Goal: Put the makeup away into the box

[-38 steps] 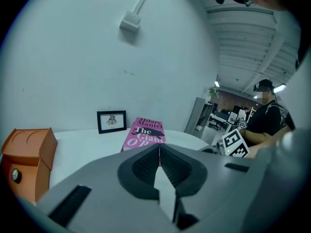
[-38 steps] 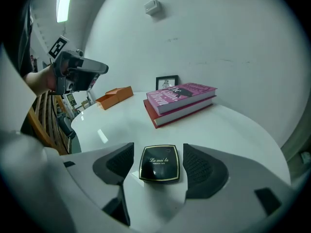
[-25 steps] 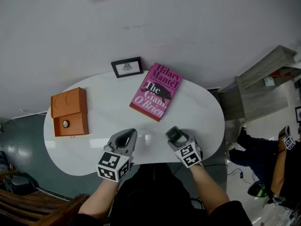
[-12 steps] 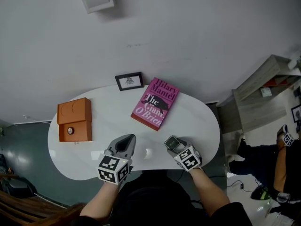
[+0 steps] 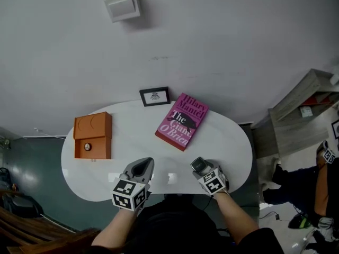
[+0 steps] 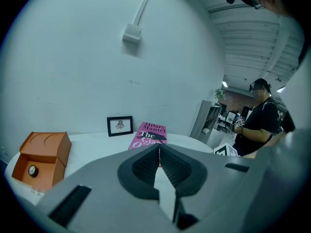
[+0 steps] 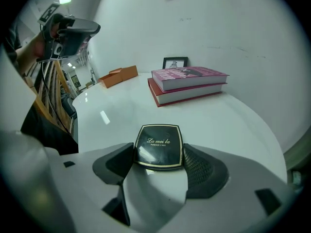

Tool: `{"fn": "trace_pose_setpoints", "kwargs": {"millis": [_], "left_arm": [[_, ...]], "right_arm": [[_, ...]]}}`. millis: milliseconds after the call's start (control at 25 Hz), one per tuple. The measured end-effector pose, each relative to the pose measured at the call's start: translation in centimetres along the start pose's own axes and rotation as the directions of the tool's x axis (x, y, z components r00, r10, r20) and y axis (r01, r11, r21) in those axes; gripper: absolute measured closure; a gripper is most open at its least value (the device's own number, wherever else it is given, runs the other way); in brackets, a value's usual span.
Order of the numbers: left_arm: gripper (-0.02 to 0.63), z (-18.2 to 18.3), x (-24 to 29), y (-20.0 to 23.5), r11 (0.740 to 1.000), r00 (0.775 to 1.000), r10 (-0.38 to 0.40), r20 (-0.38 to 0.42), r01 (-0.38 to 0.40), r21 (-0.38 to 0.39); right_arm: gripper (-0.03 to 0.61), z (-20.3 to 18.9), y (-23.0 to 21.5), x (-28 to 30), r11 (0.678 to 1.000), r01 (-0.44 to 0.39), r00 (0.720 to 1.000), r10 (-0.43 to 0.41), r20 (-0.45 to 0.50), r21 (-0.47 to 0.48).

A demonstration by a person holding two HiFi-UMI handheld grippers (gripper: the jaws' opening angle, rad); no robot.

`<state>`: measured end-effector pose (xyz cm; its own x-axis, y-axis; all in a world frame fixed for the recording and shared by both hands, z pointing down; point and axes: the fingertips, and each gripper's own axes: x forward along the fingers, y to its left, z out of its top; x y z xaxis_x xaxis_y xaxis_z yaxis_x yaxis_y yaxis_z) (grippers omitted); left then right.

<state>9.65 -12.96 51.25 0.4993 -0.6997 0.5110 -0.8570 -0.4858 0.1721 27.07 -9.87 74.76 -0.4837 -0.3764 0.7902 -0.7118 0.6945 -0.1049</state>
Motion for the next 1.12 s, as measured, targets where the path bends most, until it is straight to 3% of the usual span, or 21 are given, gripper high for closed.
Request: {"fn": "trace_pose_setpoints", "kwargs": {"millis": [320, 680, 880, 1120], "left_arm": [[0.598, -0.2, -0.3, -0.9, 1.000, 1.000, 0.011, 0.011, -0.011, -0.012], [0.598, 0.1, -2.3, 0.8, 0.998, 0.997, 0.043, 0.066, -0.040, -0.038], [0.598, 0.3, -4.7, 4.7, 0.997, 0.992, 0.057, 0.111, -0.051, -0.052], [0.598, -0.3, -9.6, 12.9, 0.998, 0.988, 0.067, 0.141, -0.068, 0.003]], "right_arm": [[0.298, 0.4, -0.2, -0.1, 0.998, 0.012, 1.000, -0.012, 0.000, -0.063], [0.298, 3.9, 0.4, -1.5, 0.996, 0.008, 0.994, 0.003, 0.111, -0.093], [0.298, 9.0, 3.0, -2.0, 0.995, 0.011, 0.990, 0.004, 0.144, -0.104], [0.298, 17.4, 8.9, 0.3, 0.992, 0.025, 0.981, -0.001, 0.194, -0.121]]}}
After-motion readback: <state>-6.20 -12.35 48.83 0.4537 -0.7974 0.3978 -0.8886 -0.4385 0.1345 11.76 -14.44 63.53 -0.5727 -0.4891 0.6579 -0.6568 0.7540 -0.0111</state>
